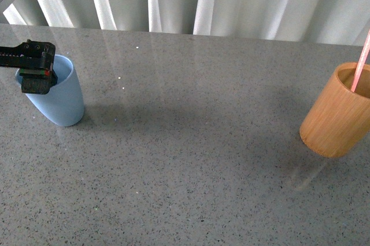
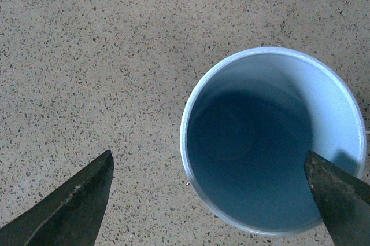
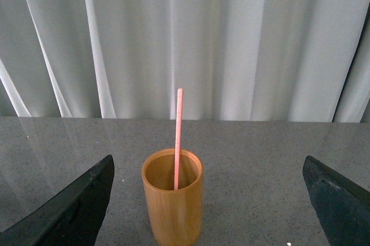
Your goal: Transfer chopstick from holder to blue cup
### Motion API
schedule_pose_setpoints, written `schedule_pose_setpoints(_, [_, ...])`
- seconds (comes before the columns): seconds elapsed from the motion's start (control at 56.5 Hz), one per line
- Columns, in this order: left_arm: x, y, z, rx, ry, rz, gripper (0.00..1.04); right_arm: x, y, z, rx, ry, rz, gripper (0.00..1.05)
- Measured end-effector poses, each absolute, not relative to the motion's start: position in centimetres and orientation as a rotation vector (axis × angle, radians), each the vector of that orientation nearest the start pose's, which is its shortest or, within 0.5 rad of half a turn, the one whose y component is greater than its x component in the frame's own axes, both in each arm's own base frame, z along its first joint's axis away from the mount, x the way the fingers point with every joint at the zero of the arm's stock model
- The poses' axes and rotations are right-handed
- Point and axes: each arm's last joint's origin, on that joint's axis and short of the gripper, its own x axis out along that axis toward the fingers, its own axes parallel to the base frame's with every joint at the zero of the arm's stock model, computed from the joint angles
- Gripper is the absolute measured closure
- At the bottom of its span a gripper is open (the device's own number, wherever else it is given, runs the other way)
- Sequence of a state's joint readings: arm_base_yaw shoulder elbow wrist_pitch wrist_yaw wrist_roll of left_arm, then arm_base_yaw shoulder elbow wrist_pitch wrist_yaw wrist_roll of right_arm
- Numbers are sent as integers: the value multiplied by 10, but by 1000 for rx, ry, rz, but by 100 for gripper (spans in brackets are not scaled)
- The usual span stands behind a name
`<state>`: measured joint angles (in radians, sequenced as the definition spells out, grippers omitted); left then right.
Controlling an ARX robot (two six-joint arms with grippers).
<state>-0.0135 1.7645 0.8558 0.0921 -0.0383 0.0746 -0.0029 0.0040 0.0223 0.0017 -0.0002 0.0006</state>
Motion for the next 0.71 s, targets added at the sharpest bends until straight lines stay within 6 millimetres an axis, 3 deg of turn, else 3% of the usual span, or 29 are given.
schedule_pose_setpoints(0.124, [336, -6, 135, 102, 816, -10, 10, 97, 0, 171, 1, -20, -2, 10])
schedule_pose_setpoints(0.46, [336, -10, 134, 110, 814, -21, 59, 97, 0, 171, 1, -20, -3, 10])
schedule_pose_setpoints(0.602, [337, -13, 132, 115, 816, -26, 89, 97, 0, 171, 1, -20, -3, 10])
schedule_pose_setpoints(0.708, [337, -14, 131, 116, 817, -28, 102, 97, 0, 171, 1, -20, -2, 10])
